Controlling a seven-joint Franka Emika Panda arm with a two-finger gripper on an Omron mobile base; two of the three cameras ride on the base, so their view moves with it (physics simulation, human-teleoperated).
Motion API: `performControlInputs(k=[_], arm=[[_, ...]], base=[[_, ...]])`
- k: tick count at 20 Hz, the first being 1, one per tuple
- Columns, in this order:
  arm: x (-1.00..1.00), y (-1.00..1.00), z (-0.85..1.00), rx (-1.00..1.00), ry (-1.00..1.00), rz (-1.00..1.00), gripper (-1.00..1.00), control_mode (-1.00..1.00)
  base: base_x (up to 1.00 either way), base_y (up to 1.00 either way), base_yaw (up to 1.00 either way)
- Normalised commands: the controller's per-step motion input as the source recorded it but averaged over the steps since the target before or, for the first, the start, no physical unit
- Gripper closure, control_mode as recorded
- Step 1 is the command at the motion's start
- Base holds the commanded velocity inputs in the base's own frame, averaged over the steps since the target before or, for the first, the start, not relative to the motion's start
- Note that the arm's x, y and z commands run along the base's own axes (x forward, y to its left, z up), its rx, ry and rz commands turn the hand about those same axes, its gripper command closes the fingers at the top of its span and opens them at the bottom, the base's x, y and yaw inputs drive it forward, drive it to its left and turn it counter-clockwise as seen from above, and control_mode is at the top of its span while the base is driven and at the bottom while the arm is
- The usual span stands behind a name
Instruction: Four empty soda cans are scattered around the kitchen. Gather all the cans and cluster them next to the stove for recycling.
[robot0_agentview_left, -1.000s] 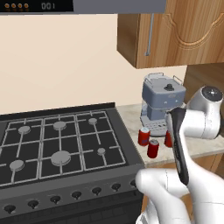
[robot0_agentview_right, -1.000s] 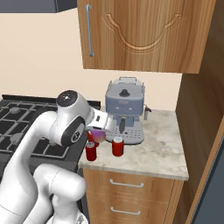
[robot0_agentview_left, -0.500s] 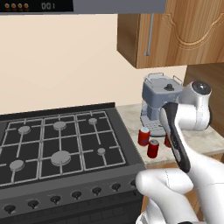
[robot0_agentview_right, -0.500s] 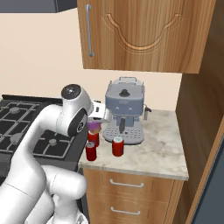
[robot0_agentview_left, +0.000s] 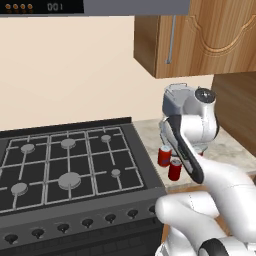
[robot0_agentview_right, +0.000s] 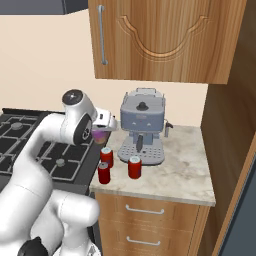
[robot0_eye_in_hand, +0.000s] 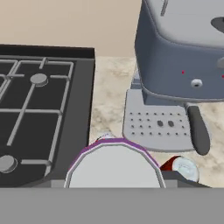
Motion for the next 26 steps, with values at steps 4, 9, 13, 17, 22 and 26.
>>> performControlInputs(k=[4,9,13,17,22,26], arm=[[0.69,0.09,0.0,0.03,0.03,0.0,1.0,-1.0],[0.67,0.04,-0.01,0.02,0.06,0.0,1.0,-1.0],[0.51,0.0,-0.06,0.06,0.15,0.0,1.0,-1.0],[0.45,0.0,-0.2,0.02,0.13,0.0,1.0,-1.0],[0.42,0.0,-0.35,0.0,0.06,-0.02,1.0,-1.0],[0.23,0.01,-0.5,0.0,0.0,-0.02,1.0,-1.0]], base=[[0.0,0.0,0.0],[0.0,0.0,0.0],[0.0,0.0,0.0],[0.0,0.0,0.0],[0.0,0.0,0.0],[0.0,0.0,0.0]])
